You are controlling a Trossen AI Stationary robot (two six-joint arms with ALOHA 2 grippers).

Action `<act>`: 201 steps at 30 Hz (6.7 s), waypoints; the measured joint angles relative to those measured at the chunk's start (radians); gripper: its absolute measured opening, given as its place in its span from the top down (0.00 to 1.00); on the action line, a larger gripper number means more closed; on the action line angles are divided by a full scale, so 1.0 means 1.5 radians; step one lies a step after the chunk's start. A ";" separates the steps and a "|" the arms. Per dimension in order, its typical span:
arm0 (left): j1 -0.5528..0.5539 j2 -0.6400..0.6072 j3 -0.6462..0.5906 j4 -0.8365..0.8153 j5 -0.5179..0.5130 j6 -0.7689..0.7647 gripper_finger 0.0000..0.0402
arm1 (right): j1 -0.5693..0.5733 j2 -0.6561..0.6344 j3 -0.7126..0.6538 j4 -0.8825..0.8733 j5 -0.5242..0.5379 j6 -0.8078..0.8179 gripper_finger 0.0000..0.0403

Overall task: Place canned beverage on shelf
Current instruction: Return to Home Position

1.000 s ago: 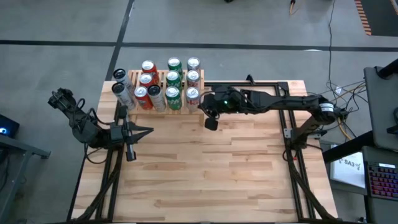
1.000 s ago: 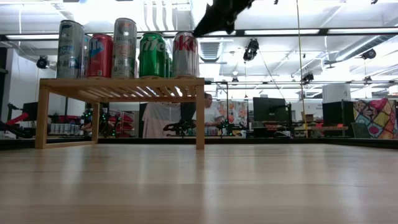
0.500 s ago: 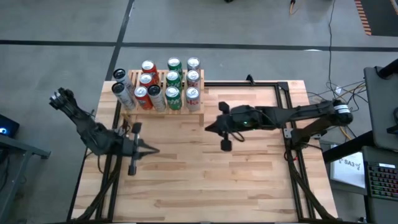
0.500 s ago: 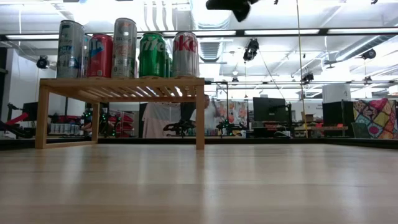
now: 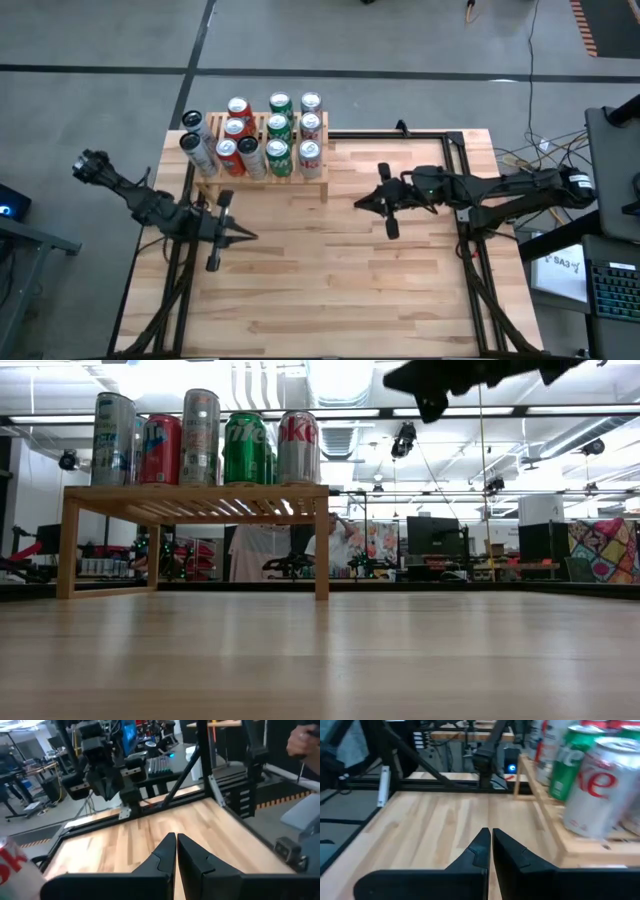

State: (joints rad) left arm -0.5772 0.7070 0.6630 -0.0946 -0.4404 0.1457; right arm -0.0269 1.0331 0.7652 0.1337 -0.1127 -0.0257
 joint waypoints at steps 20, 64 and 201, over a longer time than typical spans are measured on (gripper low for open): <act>0.269 -0.179 -0.131 0.015 0.470 -0.051 1.00 | -0.034 -0.130 -0.094 -0.001 -0.001 -0.011 0.98; 0.270 -0.472 -0.416 0.118 0.455 -0.096 1.00 | -0.179 -0.358 -0.296 0.068 -0.147 0.020 0.98; 0.269 -0.419 -0.429 0.187 0.387 -0.138 1.00 | -0.188 -0.411 -0.503 0.173 -0.094 -0.058 0.98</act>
State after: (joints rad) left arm -0.1731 0.0780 0.0193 0.1852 0.1402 -0.0616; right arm -0.3084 0.4159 0.0105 0.3926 -0.2531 -0.1126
